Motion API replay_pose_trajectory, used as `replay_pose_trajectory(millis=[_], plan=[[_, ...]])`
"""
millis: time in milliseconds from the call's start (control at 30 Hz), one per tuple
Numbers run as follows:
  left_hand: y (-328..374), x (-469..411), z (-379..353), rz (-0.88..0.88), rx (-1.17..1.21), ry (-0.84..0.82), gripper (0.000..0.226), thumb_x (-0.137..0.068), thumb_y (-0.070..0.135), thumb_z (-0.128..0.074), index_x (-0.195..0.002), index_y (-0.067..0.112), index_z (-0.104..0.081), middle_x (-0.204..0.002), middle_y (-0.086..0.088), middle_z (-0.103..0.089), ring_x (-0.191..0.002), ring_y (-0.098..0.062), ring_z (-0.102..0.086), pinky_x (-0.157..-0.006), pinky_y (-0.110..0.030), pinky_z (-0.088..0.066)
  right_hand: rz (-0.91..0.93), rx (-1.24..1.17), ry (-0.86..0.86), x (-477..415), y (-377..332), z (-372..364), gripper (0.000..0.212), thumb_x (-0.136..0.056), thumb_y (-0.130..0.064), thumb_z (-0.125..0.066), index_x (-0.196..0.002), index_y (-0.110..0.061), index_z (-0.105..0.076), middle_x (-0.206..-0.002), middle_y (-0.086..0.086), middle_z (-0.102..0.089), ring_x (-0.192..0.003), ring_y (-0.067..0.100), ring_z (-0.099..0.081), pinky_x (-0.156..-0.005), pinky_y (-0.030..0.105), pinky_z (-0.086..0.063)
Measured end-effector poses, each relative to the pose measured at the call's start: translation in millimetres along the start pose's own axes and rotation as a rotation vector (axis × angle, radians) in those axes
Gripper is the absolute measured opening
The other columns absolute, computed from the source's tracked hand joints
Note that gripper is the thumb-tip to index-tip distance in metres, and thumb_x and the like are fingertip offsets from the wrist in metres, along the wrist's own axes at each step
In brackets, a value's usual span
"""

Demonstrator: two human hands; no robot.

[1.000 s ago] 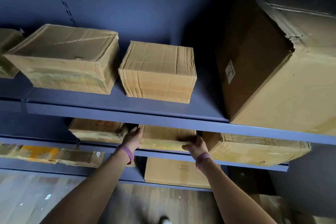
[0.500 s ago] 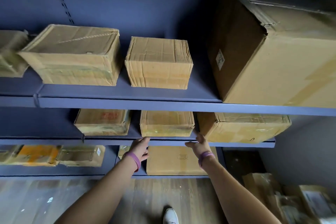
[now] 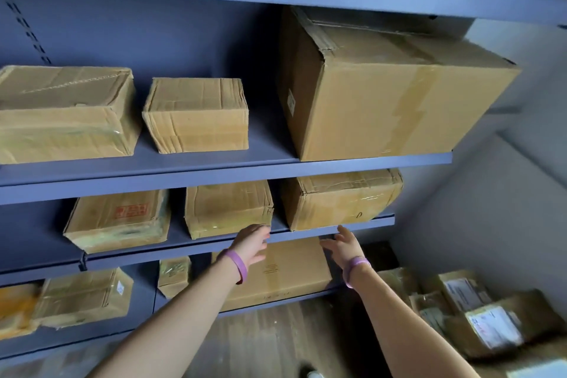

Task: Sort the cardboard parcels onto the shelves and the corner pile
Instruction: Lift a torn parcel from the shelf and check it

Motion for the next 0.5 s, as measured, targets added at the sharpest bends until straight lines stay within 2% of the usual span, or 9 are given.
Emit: replay_pose_trajectory(millis=[67,167,267,333,400,500], plan=[[7.9,-7.9,-21.0,-0.018,0.008,0.009,0.018,-0.102,0.026,-0.051,-0.119,0.020,-0.054,-0.136,-0.006,-0.054,-0.116,-0.021,-0.052,-0.102,-0.040,-0.044,-0.008,-0.017,0.028,-12.7,-2.0,28.3,0.075,-0.090,-0.001,-0.064,-0.153,-0.006,-0.024,-0.145,0.018,-0.047,-0.129,0.034,-0.049,-0.103,0.038,-0.039],[16.9,-26.5,-49.7,-0.025,0.049,0.075,0.032,-0.102,0.020,-0.052,-0.134,0.020,-0.050,-0.143,-0.007,-0.049,-0.124,-0.023,-0.049,-0.104,-0.040,-0.043,-0.014,0.020,0.070,-38.6,-6.9,77.0,0.065,-0.091,0.003,-0.059,-0.148,-0.002,-0.030,-0.132,0.017,-0.056,-0.117,0.031,-0.053,-0.094,0.034,-0.039],[21.7,-46.7,-73.8,-0.033,0.051,0.143,0.056,-0.099,0.014,-0.055,-0.151,0.022,-0.034,-0.156,-0.003,-0.037,-0.137,-0.023,-0.041,-0.109,-0.042,-0.039,-0.057,0.031,0.112,-70.5,-13.8,123.5,0.070,-0.088,0.000,-0.063,-0.150,-0.006,-0.029,-0.139,0.014,-0.051,-0.125,0.034,-0.051,-0.103,0.042,-0.041],[24.2,-57.3,-87.1,-0.030,0.042,0.191,0.066,-0.098,0.011,-0.056,-0.155,0.024,-0.026,-0.160,-0.001,-0.029,-0.142,-0.022,-0.036,-0.110,-0.041,-0.037,-0.052,0.038,0.146,-91.1,-18.2,147.7,0.075,-0.086,-0.001,-0.066,-0.150,-0.005,-0.028,-0.132,0.017,-0.056,-0.124,0.034,-0.051,-0.105,0.043,-0.040],[26.8,-64.6,-98.8,-0.030,0.032,0.221,0.071,-0.097,0.009,-0.055,-0.157,0.025,-0.020,-0.162,0.001,-0.023,-0.144,-0.021,-0.033,-0.110,-0.040,-0.036,-0.023,0.051,0.145,-106.6,-26.5,163.8,0.077,-0.087,0.000,-0.066,-0.152,-0.005,-0.024,-0.142,0.018,-0.048,-0.131,0.034,-0.046,-0.104,0.039,-0.037],[28.8,-76.1,-110.0,-0.018,-0.009,0.262,0.076,-0.096,0.008,-0.056,-0.157,0.026,-0.016,-0.161,0.000,-0.024,-0.138,-0.024,-0.038,-0.101,-0.036,-0.039,0.011,0.022,0.112,-129.6,-37.6,175.6,0.080,-0.091,0.000,-0.063,-0.156,-0.009,-0.017,-0.158,0.016,-0.028,-0.143,0.033,-0.033,-0.114,0.041,-0.029]])
Point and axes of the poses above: each hand's wrist, its own x-axis away from the middle knuckle, its own z-axis out of the back of the hand, y = z × x, the point moved 4 cm from there along -x, towards the middle knuckle
